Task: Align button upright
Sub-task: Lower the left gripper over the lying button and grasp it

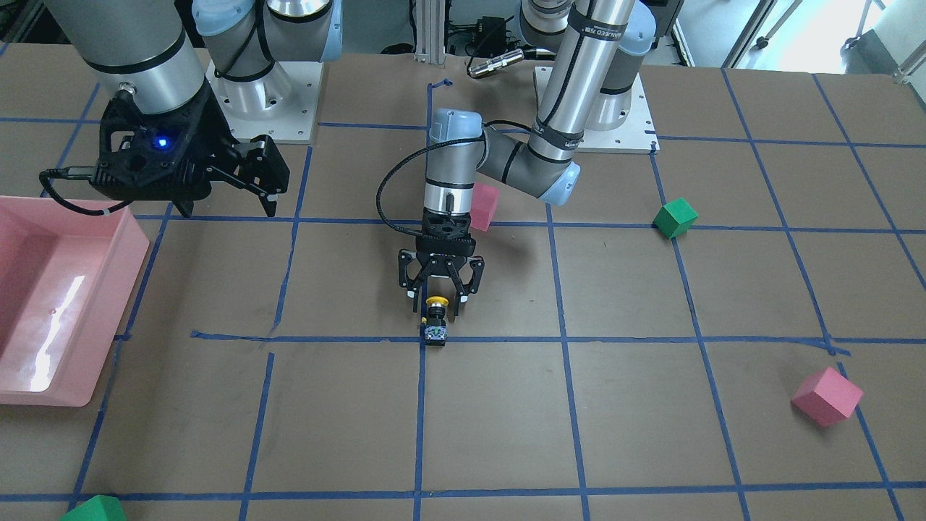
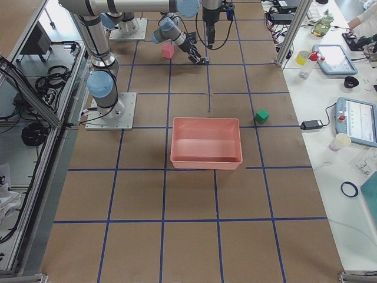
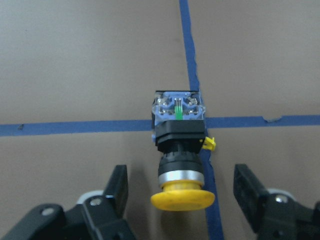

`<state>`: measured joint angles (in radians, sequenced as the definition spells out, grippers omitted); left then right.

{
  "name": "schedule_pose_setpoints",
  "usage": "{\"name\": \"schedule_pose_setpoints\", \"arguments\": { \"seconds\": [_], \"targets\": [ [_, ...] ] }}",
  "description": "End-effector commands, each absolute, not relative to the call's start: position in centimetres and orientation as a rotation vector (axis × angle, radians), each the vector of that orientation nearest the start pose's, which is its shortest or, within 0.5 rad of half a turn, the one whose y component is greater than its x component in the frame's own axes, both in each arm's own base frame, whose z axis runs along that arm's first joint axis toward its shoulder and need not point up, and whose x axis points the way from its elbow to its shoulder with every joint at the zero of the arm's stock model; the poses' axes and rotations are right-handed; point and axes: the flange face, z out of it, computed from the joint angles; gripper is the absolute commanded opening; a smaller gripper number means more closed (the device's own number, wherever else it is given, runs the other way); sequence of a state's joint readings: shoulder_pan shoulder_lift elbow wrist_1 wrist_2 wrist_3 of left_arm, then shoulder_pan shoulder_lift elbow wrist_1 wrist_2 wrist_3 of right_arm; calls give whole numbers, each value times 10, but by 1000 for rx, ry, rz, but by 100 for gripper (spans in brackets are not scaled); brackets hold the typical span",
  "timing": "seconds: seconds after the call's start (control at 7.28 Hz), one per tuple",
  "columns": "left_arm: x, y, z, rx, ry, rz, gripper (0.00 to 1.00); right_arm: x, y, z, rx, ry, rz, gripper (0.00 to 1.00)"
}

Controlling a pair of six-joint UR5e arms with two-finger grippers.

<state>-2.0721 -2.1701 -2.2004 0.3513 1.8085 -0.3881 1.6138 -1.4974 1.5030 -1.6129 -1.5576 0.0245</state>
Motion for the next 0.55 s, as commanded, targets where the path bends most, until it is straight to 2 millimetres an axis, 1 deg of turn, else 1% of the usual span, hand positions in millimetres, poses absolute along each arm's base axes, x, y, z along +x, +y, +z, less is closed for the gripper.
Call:
{"name": "schedule_pose_setpoints", "arguments": {
  "seconds": [0.0, 0.14, 0.27, 0.41],
  "targets": [
    [-341, -393, 133, 74, 3015, -1136, 24, 156, -521, 488, -27, 3128, -55, 100],
    [-341, -394, 140, 91, 3006, -1154, 0, 156, -521, 488, -29, 3128, -55, 100],
    [-340, -399, 154, 127, 2981, -1191, 0, 156, -521, 488, -27, 3128, -55, 100],
    [-335, -406, 169, 92, 2952, -1215, 0, 156, -521, 488, -27, 3127, -57, 100]
  ]
}}
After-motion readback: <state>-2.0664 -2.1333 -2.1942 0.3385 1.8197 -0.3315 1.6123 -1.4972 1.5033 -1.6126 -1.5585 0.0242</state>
